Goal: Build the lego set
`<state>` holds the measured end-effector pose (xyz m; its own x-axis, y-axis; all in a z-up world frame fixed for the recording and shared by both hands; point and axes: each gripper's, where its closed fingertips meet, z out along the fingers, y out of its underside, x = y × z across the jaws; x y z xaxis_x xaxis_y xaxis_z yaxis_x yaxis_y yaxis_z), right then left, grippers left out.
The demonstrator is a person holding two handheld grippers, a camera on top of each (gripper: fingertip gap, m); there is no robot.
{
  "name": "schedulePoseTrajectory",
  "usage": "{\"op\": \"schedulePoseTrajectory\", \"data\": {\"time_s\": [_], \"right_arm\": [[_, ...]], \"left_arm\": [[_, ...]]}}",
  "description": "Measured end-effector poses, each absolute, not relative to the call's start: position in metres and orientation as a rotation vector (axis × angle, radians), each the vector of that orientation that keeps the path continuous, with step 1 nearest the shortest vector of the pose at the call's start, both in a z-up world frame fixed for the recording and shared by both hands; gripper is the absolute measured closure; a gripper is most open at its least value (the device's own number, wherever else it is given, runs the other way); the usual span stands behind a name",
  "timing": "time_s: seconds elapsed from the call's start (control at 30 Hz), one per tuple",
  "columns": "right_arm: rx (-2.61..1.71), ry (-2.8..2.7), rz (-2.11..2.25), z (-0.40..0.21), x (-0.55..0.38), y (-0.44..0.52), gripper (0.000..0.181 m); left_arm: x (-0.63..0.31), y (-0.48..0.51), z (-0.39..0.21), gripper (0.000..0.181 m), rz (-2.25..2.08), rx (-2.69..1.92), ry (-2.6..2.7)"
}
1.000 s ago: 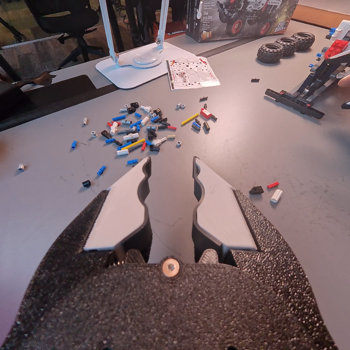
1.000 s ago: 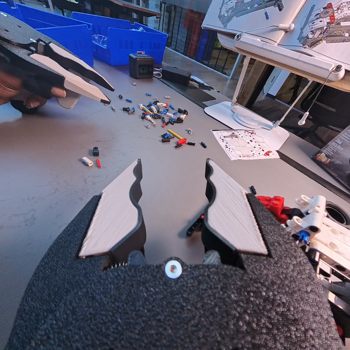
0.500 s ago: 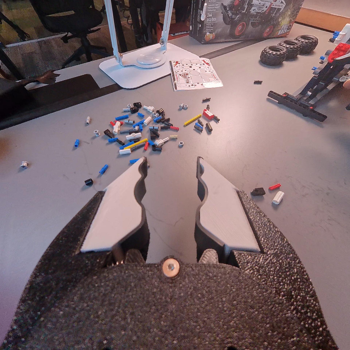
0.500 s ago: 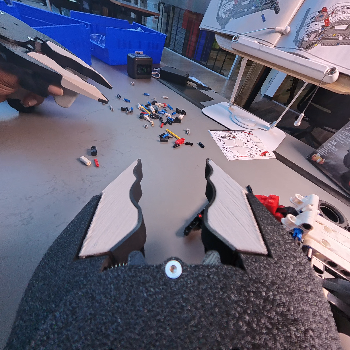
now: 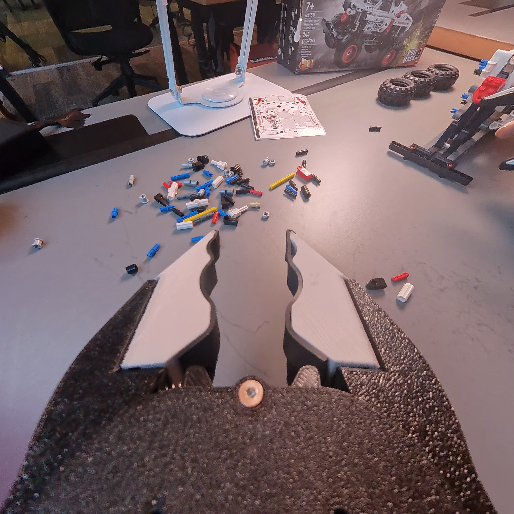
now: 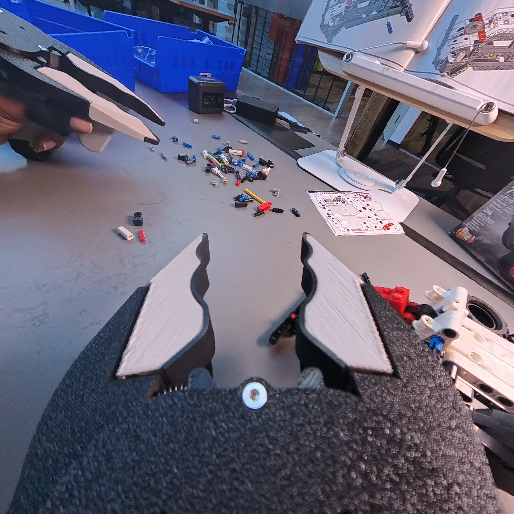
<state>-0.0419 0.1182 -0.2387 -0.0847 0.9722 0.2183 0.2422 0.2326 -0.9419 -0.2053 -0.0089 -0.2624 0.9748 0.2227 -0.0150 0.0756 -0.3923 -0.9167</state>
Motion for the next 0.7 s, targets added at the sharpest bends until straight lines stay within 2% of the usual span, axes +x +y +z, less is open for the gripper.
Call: {"op": "schedulePoseTrajectory", "data": {"time_s": [0.17, 0.5, 0.7], "right_arm": [[-1.181, -1.534, 0.944, -0.2379, -0.0417, 0.1180, 0.115], [-1.183, -1.534, 0.949, -0.2375, -0.0408, 0.1178, 0.116], [-1.179, -1.539, 0.949, -0.2378, -0.0411, 0.1164, 0.116]], "left_arm": [[-0.2038, -0.0089, -0.2619, 0.141, 0.152, -1.971, -0.206], [-0.1987, -0.0097, -0.2600, 0.181, 0.127, -1.960, -0.186], [-0.1957, -0.0096, -0.2588, 0.181, 0.111, -1.953, -0.169]]}}
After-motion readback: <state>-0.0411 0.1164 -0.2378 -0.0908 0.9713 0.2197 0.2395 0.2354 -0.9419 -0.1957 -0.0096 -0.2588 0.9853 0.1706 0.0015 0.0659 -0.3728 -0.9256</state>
